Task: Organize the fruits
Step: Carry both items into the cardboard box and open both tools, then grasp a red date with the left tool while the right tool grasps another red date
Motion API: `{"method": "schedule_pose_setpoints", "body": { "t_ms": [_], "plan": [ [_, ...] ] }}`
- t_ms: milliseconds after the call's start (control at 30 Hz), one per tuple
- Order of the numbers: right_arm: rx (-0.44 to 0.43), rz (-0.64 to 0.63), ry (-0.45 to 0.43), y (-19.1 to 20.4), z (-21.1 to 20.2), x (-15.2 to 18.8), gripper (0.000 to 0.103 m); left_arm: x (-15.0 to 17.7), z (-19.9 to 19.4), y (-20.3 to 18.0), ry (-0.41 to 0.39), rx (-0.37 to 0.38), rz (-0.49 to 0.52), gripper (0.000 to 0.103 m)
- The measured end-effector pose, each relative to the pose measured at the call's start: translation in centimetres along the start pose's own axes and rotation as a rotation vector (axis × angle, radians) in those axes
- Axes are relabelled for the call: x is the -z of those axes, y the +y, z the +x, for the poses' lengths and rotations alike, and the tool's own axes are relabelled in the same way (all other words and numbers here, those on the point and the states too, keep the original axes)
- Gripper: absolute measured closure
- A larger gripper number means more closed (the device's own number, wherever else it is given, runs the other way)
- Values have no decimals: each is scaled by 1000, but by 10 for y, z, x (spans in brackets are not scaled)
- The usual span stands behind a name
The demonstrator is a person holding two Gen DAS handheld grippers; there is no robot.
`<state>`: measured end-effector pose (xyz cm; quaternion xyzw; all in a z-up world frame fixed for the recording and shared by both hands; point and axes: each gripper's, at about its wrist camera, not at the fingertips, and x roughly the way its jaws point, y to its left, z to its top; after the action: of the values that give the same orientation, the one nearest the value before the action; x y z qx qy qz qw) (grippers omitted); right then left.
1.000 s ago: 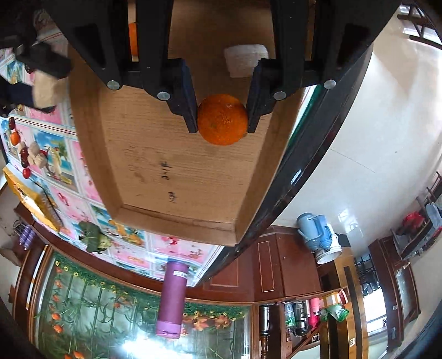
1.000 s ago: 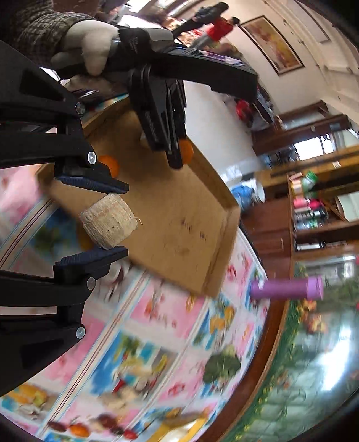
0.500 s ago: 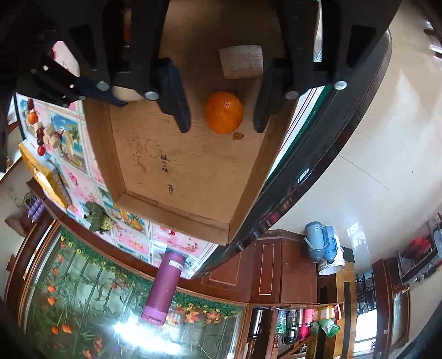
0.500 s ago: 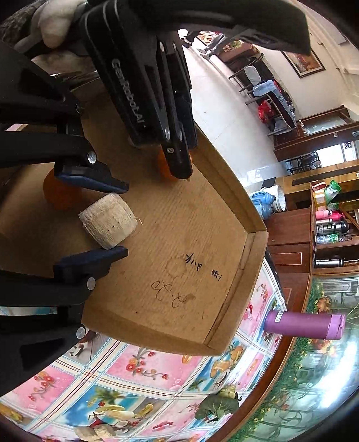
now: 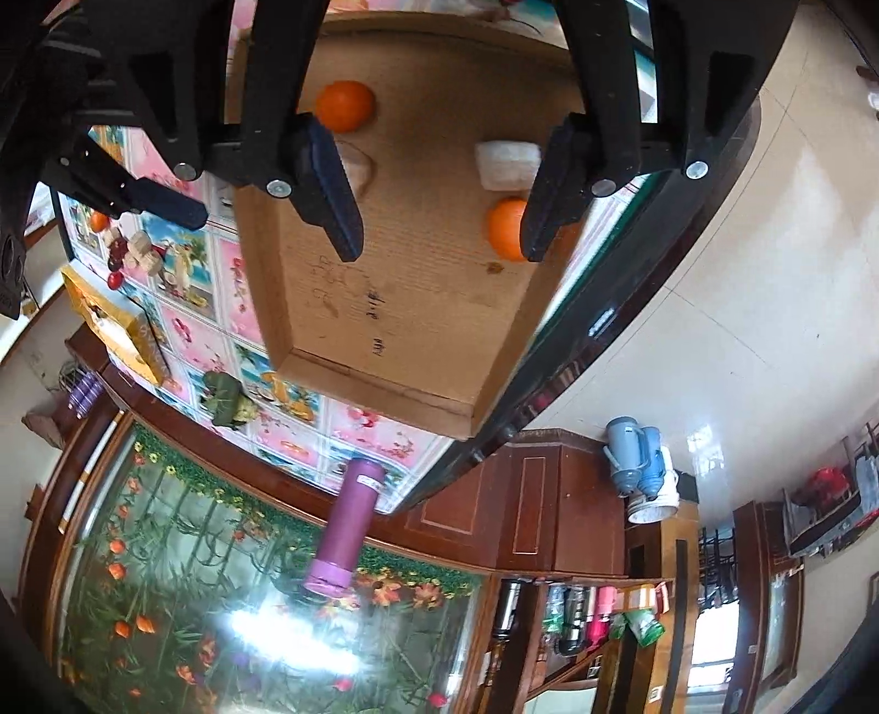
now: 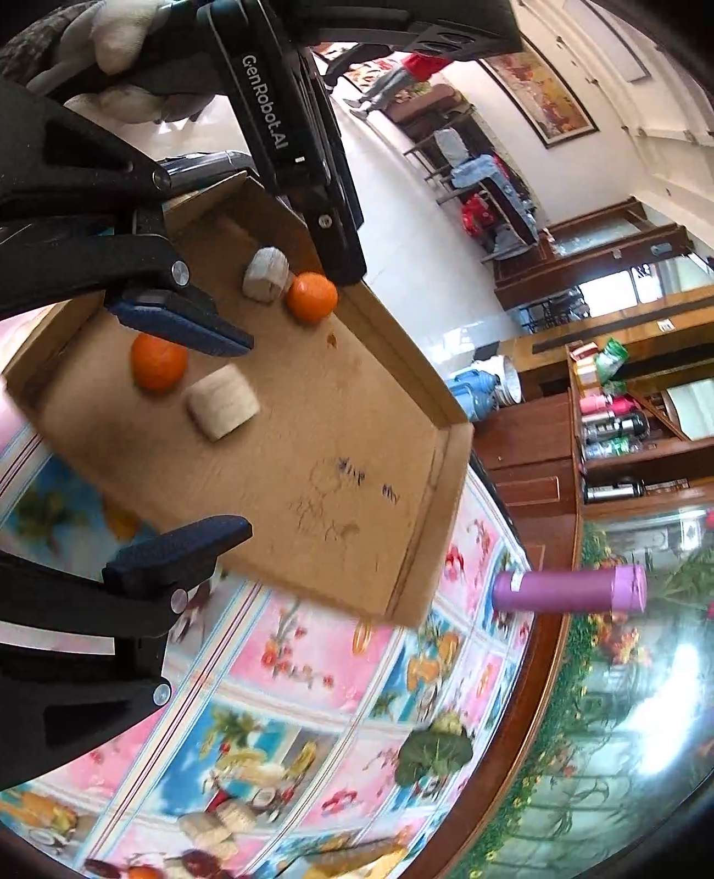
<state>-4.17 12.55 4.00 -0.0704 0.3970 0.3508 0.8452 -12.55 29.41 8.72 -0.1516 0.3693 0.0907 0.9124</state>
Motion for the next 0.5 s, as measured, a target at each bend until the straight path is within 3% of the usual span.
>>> {"method": "schedule_pose_setpoints", "body": {
  "t_ms": [133, 333, 500],
  "plan": [
    [44, 59, -39, -33, -34, 14, 32, 5, -9, -31, -6, 26, 66, 44],
    [203, 159, -80, -105, -89, 49, 28, 20, -14, -92, 9, 102, 194, 34],
    [317, 291, -78, -173, -135, 88, 28, 51, 3, -152, 97, 208, 308, 34]
  ]
}}
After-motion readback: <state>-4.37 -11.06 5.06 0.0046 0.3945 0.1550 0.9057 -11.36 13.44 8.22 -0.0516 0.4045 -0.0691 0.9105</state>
